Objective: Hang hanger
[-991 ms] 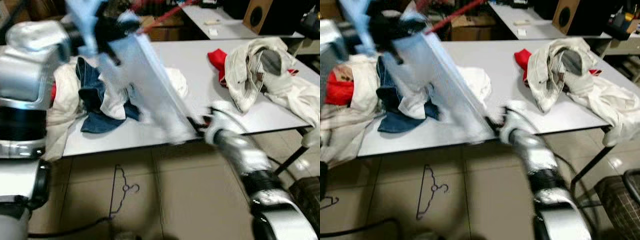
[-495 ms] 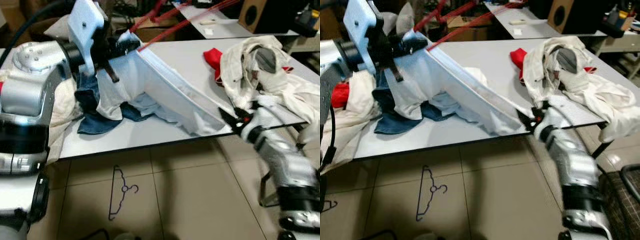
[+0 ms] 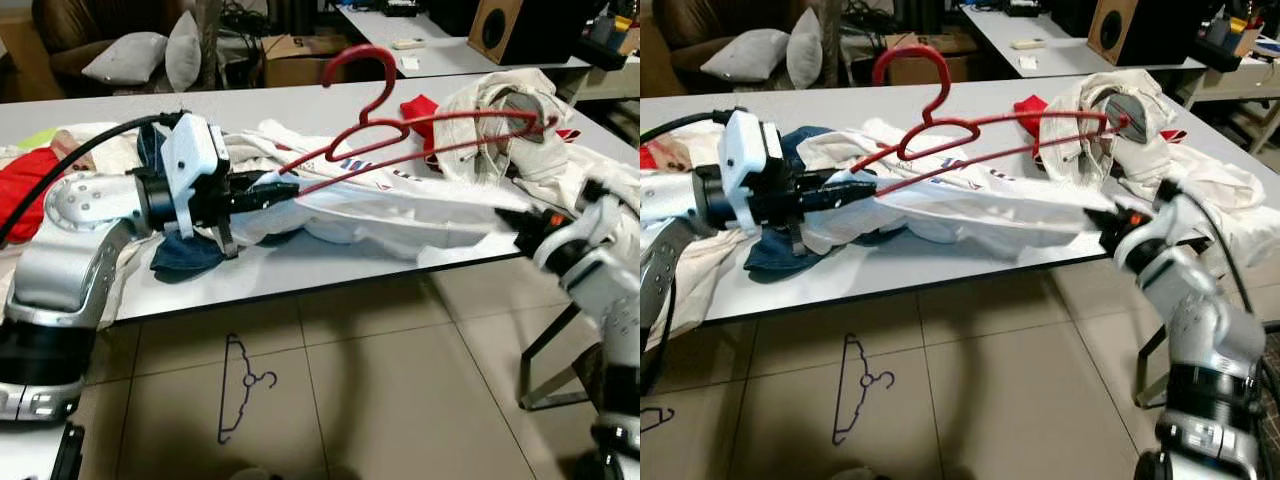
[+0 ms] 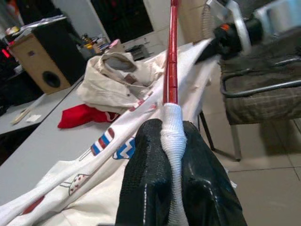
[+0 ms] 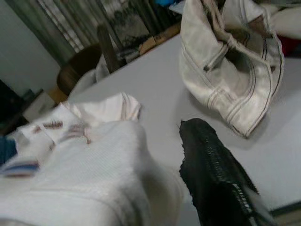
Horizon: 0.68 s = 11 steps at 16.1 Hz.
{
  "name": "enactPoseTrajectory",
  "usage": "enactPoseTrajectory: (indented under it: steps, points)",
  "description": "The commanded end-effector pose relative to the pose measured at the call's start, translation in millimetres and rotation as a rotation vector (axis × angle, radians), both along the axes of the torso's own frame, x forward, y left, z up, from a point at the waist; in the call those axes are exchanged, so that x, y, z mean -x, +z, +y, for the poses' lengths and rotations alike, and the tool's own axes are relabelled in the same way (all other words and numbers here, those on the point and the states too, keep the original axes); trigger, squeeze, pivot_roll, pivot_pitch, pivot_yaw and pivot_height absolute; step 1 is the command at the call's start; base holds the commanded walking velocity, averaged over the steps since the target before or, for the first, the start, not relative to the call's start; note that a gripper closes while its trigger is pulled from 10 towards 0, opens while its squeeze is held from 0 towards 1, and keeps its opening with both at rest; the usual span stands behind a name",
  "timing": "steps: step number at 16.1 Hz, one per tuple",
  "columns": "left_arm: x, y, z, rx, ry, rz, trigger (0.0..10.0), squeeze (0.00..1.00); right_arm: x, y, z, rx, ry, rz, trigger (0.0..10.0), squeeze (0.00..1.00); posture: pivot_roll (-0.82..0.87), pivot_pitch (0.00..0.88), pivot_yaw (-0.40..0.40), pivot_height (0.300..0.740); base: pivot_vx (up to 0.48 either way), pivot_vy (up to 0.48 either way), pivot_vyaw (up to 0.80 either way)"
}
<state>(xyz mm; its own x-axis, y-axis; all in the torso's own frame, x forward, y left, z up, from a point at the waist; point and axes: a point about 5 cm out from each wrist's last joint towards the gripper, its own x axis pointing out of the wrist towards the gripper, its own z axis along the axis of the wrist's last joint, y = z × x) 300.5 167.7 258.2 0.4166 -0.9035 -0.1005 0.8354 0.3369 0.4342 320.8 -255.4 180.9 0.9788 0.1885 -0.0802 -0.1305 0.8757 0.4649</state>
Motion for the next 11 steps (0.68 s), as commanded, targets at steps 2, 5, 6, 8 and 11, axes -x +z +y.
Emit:
enactPoseTrajectory:
  steps: [2,5,6,8,11]
  points:
    - [6.2,4,3.1,0.008,-0.023,-0.042,0.0,0.0,-2.4,8,-16.2,-0.057,-0.062,0.001,0.0,0.0,-0.09,0.0,-0.012,0.74,0.0,0.0,0.0]
    - [-2.6,-26,10.9,-0.242,0.143,-0.101,0.0,0.0,-9.9,21,-10.0,-0.173,-0.014,-0.009,0.0,0.0,-0.08,0.0,-0.007,0.74,0.0,0.0,0.0]
    - [-0.1,-25,11.6,-0.225,0.122,-0.095,0.0,0.0,-9.6,21,-11.1,-0.173,-0.016,-0.008,0.0,0.0,-0.08,0.0,-0.007,0.74,0.0,0.0,0.0]
    - [1.4,-25,11.8,-0.216,0.112,-0.091,0.0,0.0,-9.1,20,-11.6,-0.173,-0.018,-0.006,0.0,0.0,-0.08,0.0,-0.009,0.74,0.0,0.0,0.0]
    - [6.1,-26,12.5,-0.192,0.068,-0.072,0.0,0.0,-8.9,19,-13.2,-0.169,-0.023,0.0,0.0,0.0,-0.08,0.0,-0.013,0.74,0.0,0.0,0.0]
